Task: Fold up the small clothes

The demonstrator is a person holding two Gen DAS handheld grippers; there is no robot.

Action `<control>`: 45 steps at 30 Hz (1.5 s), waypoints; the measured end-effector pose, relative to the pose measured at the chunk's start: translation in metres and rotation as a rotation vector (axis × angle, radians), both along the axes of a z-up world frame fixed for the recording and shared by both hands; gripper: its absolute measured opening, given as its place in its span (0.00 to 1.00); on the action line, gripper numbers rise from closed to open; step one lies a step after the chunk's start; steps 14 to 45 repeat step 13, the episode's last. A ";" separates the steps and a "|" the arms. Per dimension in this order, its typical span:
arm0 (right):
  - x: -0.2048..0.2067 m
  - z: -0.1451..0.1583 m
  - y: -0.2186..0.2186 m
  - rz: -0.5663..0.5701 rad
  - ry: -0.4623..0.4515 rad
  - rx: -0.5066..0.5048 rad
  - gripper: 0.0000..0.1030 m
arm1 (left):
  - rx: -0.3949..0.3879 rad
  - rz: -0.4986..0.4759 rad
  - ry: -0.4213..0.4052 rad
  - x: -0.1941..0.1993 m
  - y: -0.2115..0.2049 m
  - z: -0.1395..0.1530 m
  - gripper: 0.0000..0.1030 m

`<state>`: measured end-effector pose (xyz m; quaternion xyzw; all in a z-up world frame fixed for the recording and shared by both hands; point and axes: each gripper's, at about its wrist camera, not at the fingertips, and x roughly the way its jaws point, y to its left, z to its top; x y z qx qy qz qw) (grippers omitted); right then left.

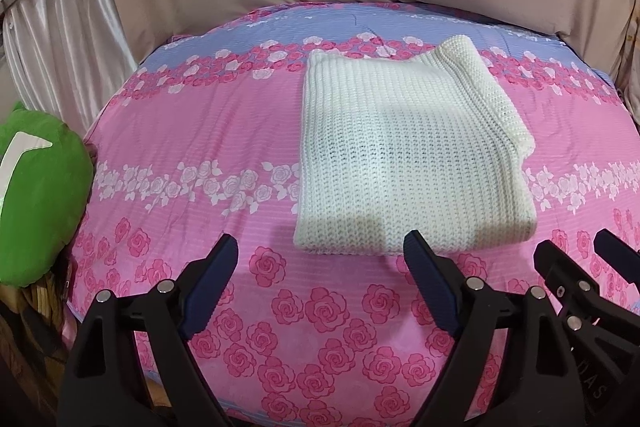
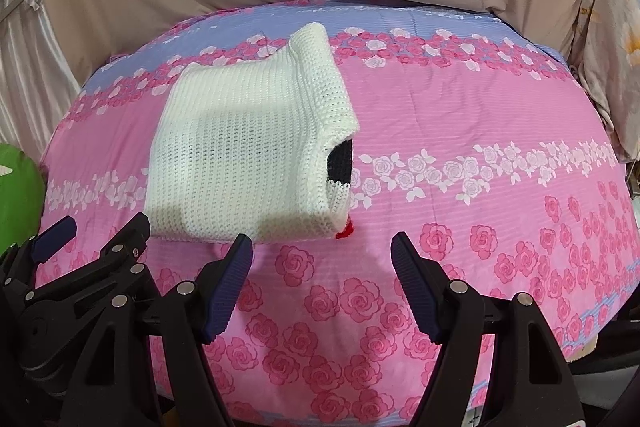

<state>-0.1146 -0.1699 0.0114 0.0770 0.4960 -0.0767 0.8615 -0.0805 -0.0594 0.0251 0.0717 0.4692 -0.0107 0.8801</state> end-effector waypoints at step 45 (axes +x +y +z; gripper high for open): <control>0.001 0.000 -0.001 0.006 0.003 -0.013 0.68 | 0.008 -0.004 0.002 0.000 -0.002 -0.001 0.77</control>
